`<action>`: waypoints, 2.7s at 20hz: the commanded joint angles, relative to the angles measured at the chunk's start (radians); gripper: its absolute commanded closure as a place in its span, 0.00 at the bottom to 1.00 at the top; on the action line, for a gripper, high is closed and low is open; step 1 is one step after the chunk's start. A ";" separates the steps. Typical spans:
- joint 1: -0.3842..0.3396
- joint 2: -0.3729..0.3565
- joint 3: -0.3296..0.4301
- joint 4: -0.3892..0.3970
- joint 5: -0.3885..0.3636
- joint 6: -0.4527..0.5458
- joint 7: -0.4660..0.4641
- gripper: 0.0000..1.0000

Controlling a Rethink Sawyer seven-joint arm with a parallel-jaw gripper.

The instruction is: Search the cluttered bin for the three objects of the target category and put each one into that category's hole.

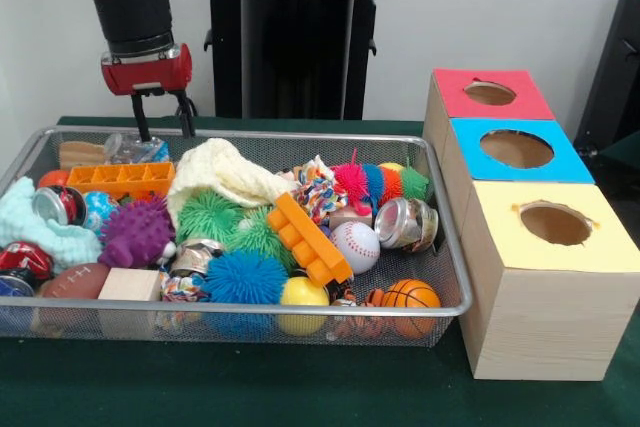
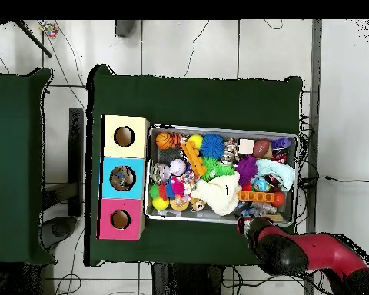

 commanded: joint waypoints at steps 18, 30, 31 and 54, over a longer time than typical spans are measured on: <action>-0.056 0.038 0.156 -0.076 0.002 0.242 -0.354 0.00; -0.043 0.056 0.169 -0.152 0.013 0.304 -0.391 0.00; -0.039 0.059 0.170 -0.164 0.015 0.311 -0.392 0.00; 0.073 0.038 0.179 -0.268 0.025 0.358 -0.334 0.00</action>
